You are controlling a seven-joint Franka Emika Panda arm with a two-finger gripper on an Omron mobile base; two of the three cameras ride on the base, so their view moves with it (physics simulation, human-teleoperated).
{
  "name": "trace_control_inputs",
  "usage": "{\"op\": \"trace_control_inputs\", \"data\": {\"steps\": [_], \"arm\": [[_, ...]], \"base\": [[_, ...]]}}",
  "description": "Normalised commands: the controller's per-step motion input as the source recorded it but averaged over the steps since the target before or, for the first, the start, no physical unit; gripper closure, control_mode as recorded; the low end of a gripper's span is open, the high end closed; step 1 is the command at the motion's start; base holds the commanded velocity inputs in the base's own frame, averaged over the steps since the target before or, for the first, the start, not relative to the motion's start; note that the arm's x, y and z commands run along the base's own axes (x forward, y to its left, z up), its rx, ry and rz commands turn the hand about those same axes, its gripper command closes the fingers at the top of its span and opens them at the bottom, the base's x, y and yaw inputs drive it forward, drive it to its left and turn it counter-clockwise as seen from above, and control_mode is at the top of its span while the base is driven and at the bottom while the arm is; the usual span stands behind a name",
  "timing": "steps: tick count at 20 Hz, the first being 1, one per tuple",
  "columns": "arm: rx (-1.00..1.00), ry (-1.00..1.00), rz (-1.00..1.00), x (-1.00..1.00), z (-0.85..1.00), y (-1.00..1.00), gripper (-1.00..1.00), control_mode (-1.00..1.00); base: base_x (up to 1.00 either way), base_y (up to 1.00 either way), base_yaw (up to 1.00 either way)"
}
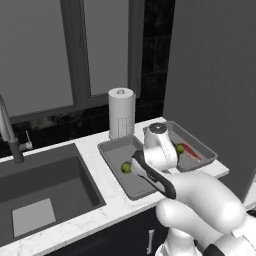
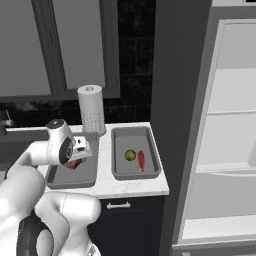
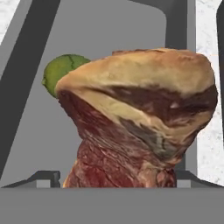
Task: Place one lime and one steak in each tupperware on the nearby counter, to pack two identical lunches.
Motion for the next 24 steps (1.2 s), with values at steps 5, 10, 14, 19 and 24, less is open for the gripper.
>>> {"op": "trace_control_inputs", "data": {"steps": [5,10,14,19,24], "arm": [[0.0,0.01,0.05,0.14,-0.64,0.13,1.0,-1.0],[0.0,0.0,0.0,0.05,-0.12,0.0,1.0,-1.0],[0.0,0.0,0.0,0.44,-0.01,0.0,1.0,-1.0],[0.0,0.0,0.0,0.52,-0.03,0.0,1.0,-1.0],[0.0,0.0,0.01,0.41,-0.04,0.01,1.0,-1.0]], "base": [[0.0,0.0,0.0],[0.0,0.0,0.0],[0.0,0.0,0.0],[0.0,0.0,0.0],[0.0,0.0,0.0]]}}
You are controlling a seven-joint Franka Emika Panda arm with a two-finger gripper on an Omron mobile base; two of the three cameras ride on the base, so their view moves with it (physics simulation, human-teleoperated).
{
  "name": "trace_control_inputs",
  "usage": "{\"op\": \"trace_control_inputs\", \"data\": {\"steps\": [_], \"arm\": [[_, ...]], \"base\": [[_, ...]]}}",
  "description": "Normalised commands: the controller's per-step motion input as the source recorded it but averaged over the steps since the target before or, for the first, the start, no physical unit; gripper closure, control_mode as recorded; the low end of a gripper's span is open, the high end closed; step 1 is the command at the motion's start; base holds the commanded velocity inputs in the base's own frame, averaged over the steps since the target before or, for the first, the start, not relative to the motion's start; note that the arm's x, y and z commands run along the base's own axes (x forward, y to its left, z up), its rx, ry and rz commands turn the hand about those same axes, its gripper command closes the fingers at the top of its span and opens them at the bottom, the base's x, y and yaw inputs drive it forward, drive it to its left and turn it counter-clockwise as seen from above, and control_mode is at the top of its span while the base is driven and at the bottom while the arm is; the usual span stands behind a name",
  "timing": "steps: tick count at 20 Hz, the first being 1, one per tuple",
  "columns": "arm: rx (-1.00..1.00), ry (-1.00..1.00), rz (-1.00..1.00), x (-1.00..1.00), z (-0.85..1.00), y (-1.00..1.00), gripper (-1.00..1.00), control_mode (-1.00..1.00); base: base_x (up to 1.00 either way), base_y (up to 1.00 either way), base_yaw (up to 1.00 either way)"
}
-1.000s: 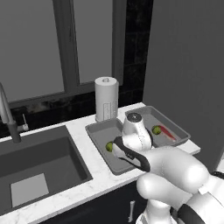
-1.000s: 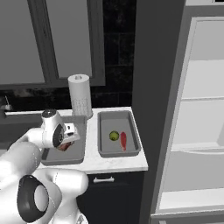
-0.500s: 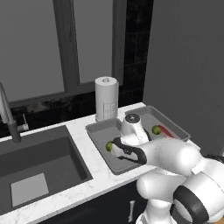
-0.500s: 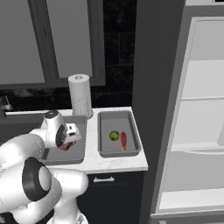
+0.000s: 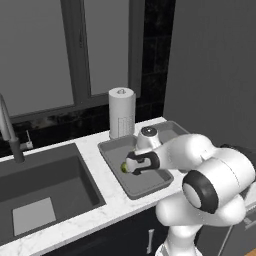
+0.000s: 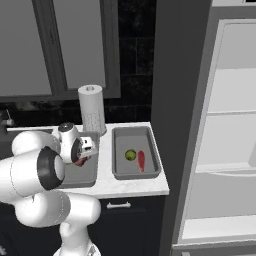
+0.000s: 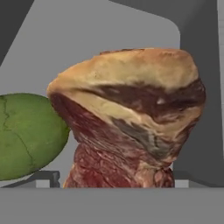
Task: Place one lime and one steak in each tupperware on the nearby counter, to pack two identical lunches.
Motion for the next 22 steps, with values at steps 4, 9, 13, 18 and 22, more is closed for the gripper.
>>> {"op": "trace_control_inputs", "data": {"steps": [4,9,13,18,22], "arm": [[0.0,0.02,0.02,0.19,-0.04,0.05,1.0,-1.0],[0.0,0.04,0.0,0.04,0.0,0.08,-1.0,-1.0],[0.0,0.0,0.0,0.0,0.0,0.0,-1.0,-1.0],[-0.01,0.03,0.0,0.0,0.15,0.0,-1.0,-1.0],[-0.06,0.0,0.01,-0.05,0.41,0.0,-1.0,-1.0]], "base": [[0.0,0.0,0.0],[0.0,0.0,0.0],[0.0,0.0,0.0],[0.0,0.0,0.0],[0.0,0.0,0.0]]}}
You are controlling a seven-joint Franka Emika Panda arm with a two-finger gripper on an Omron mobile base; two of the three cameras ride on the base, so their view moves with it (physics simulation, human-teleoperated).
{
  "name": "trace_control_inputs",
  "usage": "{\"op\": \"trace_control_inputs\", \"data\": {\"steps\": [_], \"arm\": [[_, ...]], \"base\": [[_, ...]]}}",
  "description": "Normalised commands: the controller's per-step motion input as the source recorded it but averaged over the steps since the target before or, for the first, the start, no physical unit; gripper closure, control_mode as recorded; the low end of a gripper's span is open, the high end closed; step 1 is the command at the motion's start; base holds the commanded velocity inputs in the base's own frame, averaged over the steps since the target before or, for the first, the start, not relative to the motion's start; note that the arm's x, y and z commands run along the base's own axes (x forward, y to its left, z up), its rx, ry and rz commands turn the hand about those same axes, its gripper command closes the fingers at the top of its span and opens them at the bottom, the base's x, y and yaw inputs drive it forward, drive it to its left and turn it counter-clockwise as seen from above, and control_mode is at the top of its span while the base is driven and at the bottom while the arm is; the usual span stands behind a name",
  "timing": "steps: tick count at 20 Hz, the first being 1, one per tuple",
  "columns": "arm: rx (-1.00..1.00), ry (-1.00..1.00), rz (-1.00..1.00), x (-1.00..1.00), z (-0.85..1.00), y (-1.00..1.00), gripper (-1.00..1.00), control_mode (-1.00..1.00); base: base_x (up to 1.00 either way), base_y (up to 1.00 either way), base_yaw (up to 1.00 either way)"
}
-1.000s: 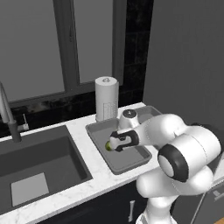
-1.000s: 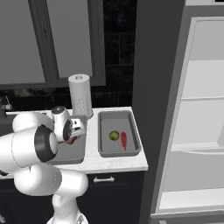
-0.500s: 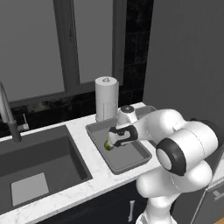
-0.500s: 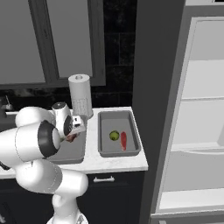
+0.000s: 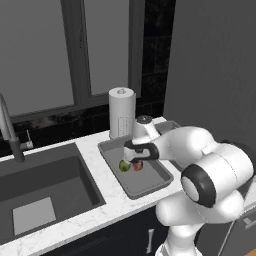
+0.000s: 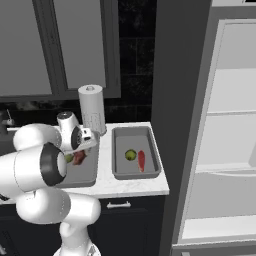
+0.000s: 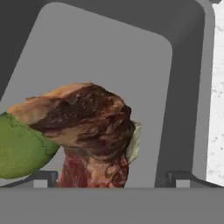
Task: Place one lime and one steak in each tupperware on the nearby counter, to pack two identical lunches.
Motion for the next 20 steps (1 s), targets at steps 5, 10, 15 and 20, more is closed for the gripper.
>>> {"op": "trace_control_inputs", "data": {"steps": [5,10,15,20], "arm": [[-0.03,0.0,0.01,-0.45,0.74,-0.07,-1.0,-1.0],[0.01,0.01,0.0,-0.97,0.89,-0.25,-1.0,-1.0],[0.11,0.01,-0.06,-1.0,0.71,-0.29,-1.0,-1.0],[0.18,0.0,-0.12,-1.0,0.4,-0.31,-1.0,-1.0]], "base": [[0.0,0.0,0.0],[0.0,0.0,0.0],[0.0,0.0,0.0],[0.0,0.0,0.0]]}}
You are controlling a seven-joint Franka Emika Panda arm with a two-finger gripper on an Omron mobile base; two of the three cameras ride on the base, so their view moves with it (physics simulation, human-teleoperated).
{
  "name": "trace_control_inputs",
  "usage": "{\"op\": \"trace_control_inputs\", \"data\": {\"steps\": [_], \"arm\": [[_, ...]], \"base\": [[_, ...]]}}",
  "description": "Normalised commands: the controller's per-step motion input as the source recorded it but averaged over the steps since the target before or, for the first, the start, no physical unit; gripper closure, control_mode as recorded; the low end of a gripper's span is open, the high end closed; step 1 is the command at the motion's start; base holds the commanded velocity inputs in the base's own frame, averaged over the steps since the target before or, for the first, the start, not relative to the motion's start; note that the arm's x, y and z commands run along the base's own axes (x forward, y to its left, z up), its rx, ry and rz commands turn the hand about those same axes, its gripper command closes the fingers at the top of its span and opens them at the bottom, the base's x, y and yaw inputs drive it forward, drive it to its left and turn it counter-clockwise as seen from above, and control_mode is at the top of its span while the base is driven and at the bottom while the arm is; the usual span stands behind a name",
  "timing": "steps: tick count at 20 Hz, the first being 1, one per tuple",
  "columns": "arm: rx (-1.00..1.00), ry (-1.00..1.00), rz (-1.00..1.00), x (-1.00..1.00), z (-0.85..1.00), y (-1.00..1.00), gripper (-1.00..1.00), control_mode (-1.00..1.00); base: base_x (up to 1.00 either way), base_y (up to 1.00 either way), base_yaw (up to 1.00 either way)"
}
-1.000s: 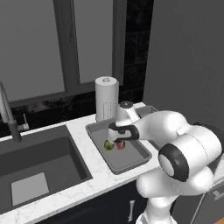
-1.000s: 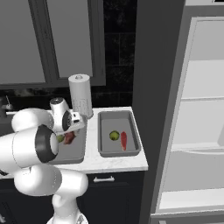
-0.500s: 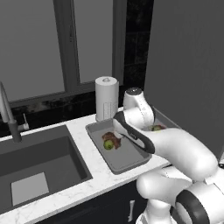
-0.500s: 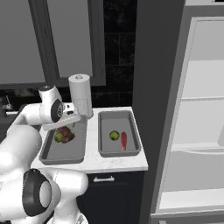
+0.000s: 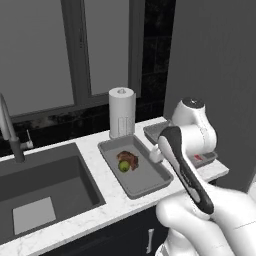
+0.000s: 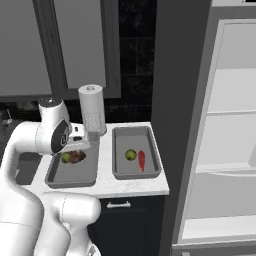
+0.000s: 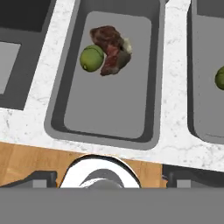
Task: Place one lime and one steak in each tupperware on the nearby counter, to pack two identical lunches.
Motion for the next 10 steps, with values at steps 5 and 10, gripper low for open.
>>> {"op": "trace_control_inputs", "data": {"steps": [5,10], "arm": [[0.19,0.0,-0.11,-1.0,0.24,-0.34,-1.0,-1.0],[0.11,0.0,-0.06,-0.98,0.07,-0.17,-1.0,-1.0]], "base": [[0.0,0.0,0.0],[0.0,0.0,0.0]]}}
